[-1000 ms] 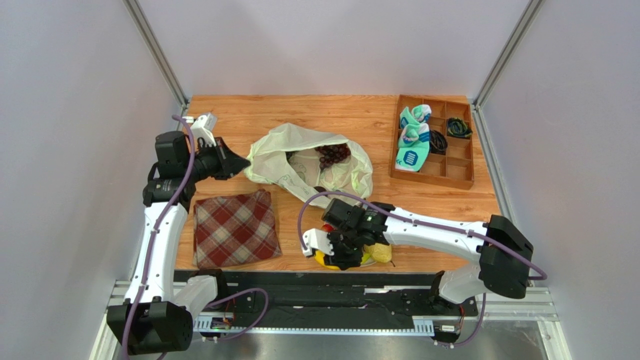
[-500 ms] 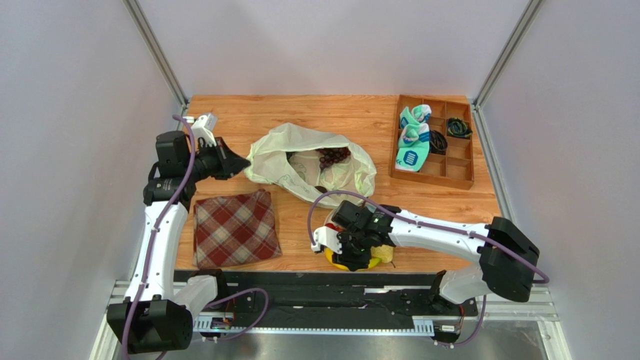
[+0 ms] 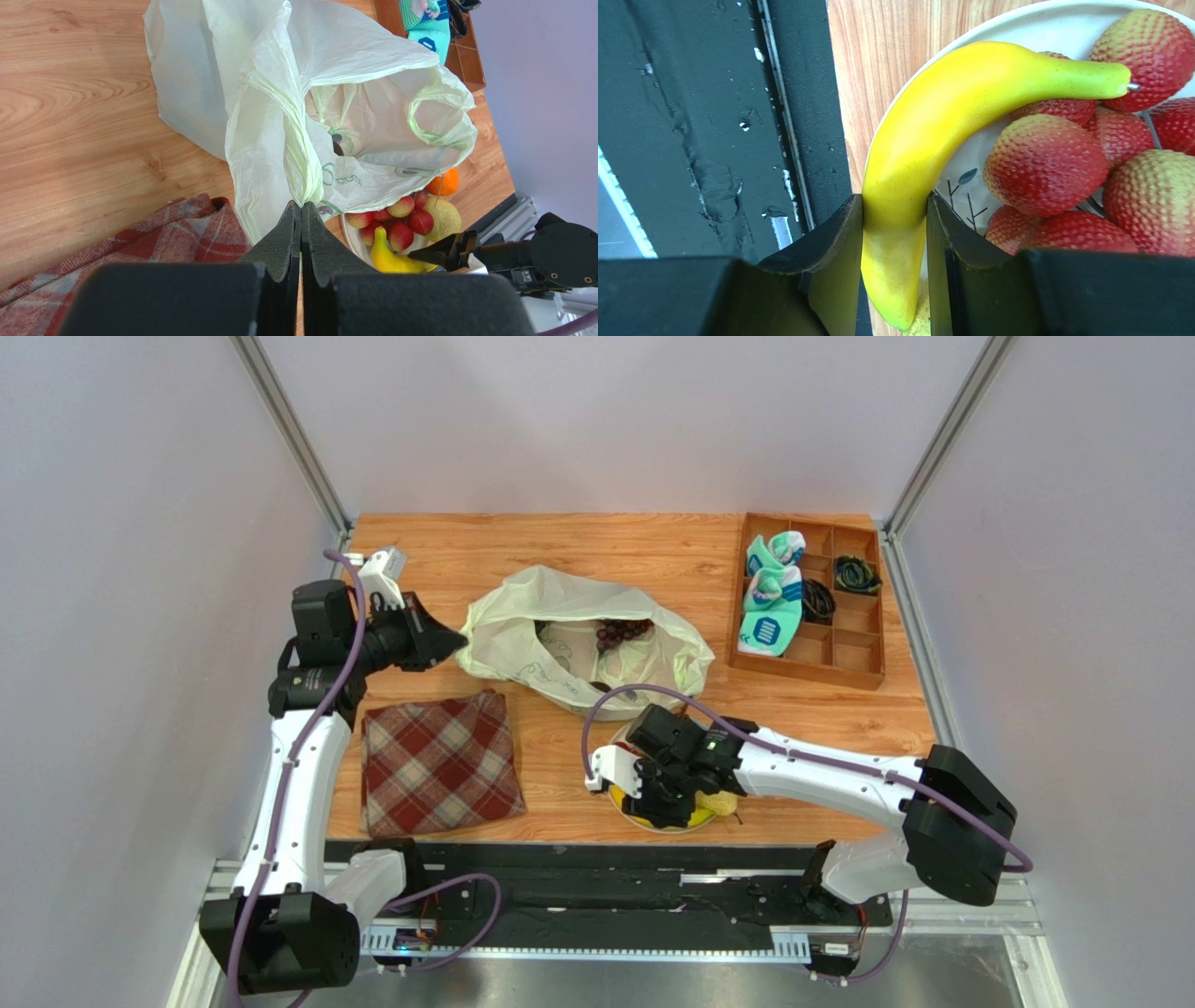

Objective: Take the fake fruits out of the plastic bag
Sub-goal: Place the fake fruit on the plate.

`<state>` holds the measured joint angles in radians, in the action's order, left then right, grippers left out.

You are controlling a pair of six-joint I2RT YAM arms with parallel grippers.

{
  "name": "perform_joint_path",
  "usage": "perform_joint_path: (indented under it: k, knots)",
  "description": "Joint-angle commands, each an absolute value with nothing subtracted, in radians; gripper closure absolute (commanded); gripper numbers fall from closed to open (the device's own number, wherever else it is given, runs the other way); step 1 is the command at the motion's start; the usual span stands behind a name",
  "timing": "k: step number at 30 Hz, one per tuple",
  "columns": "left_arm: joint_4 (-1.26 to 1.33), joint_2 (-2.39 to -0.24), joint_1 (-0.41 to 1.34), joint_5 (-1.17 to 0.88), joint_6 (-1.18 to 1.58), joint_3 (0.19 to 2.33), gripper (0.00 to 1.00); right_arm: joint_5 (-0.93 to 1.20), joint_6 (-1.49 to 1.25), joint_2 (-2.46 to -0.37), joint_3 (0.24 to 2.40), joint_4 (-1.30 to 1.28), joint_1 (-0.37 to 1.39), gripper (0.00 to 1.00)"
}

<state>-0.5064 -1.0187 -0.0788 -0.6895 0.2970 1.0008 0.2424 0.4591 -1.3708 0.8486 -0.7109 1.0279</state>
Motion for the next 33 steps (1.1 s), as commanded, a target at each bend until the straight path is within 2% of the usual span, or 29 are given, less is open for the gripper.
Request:
perform_joint_path:
  k: [1, 4, 5, 7, 8, 11, 16, 19, 20, 22, 28, 33]
  knots:
    - [-0.499, -1.012, -0.078, -0.68, 0.279, 0.991, 1.0, 0.198, 0.451, -1.364, 0.831, -0.667, 1.023, 0.92]
    - [-0.499, -1.002, -0.078, -0.673, 0.275, 0.983, 1.0, 0.227, 0.446, -1.381, 0.827, -0.658, 1.023, 0.74]
    - [-0.5, -0.999, -0.078, -0.672, 0.275, 0.982, 1.0, 0.226, 0.44, -1.381, 0.822, -0.652, 1.023, 0.64]
    - [-0.503, -0.996, -0.077, -0.673, 0.272, 0.98, 1.0, 0.225, 0.431, -1.378, 0.831, -0.658, 1.023, 0.56]
    - [-0.506, -0.997, -0.078, -0.673, 0.27, 0.982, 1.0, 0.224, 0.428, -1.376, 0.841, -0.673, 1.023, 0.39]
    - [-0.512, -1.002, -0.077, -0.678, 0.268, 0.986, 1.0, 0.224, 0.451, -1.341, 0.926, -0.8, 1.023, 0.14]
    - [-0.512, -1.011, -0.078, -0.69, 0.278, 0.999, 1.0, 0.195, 0.503, -1.221, 1.08, -1.036, 1.023, 0.1]
    - [-0.528, -1.017, -0.078, -0.696, 0.272, 1.011, 1.0, 0.105, 0.493, -1.108, 1.11, -1.068, 1.005, 0.06]
    - [-0.532, -1.019, -0.078, -0.696, 0.268, 1.012, 1.0, 0.078, 0.47, -1.07, 1.112, -1.068, 0.97, 0.01]
    - [-0.543, -1.022, -0.078, -0.698, 0.261, 1.02, 1.0, 0.045, 0.459, -1.057, 1.1, -1.069, 0.904, 0.0]
    - [-0.58, -1.066, -0.078, -0.716, 0.224, 1.055, 1.0, 0.078, 0.616, -1.127, 1.005, -0.994, 0.545, 0.09]
    - [-0.601, -1.129, -0.078, -0.68, 0.186, 1.097, 1.0, 0.113, 0.678, -1.247, 0.983, -0.881, 0.348, 0.07]
